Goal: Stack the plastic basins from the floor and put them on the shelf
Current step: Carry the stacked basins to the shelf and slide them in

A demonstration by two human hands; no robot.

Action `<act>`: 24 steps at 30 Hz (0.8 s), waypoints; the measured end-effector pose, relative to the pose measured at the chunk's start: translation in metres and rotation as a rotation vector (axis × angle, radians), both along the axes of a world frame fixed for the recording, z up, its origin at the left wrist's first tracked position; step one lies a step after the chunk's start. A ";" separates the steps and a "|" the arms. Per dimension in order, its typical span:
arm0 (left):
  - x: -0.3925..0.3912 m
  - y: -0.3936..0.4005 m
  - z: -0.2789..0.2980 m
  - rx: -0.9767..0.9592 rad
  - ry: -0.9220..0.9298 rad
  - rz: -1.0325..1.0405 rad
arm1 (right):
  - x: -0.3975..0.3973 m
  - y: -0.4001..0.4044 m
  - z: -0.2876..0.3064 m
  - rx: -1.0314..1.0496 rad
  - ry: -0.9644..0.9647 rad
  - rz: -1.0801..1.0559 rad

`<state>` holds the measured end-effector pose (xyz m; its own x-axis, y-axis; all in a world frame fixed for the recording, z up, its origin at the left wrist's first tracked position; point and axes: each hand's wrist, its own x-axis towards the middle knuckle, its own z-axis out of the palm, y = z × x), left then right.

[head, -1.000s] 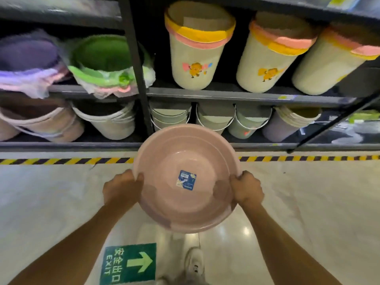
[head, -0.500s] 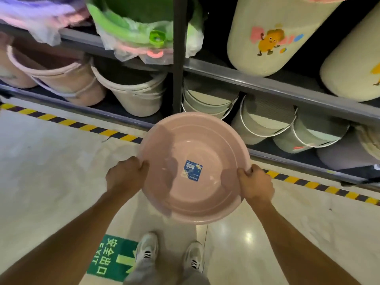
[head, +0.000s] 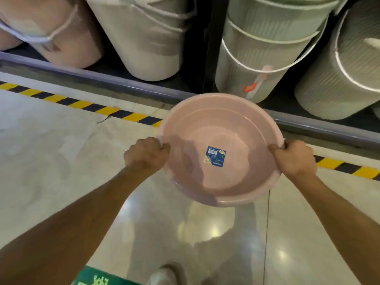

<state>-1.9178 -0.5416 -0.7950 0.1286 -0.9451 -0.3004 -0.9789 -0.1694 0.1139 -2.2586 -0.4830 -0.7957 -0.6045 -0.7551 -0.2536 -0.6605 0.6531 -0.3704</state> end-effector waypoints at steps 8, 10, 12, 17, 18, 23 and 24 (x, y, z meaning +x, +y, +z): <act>-0.008 -0.012 -0.087 -0.010 0.009 -0.054 | -0.014 -0.001 -0.107 -0.032 -0.010 -0.033; -0.012 -0.012 -0.099 0.008 0.006 -0.107 | -0.019 0.003 -0.115 -0.039 0.019 -0.005; -0.012 -0.012 -0.110 0.007 0.004 -0.124 | -0.023 0.003 -0.118 -0.040 0.055 0.056; -0.013 -0.012 -0.125 -0.001 -0.008 -0.089 | -0.024 0.006 -0.117 0.029 0.163 0.180; -0.013 -0.013 -0.125 0.005 -0.007 -0.093 | -0.024 0.008 -0.118 0.054 0.173 0.189; -0.018 -0.013 -0.124 0.017 -0.024 -0.079 | -0.019 0.010 -0.123 0.098 0.167 0.126; -0.018 -0.013 -0.125 0.029 -0.014 -0.070 | -0.018 0.009 -0.124 0.112 0.147 0.109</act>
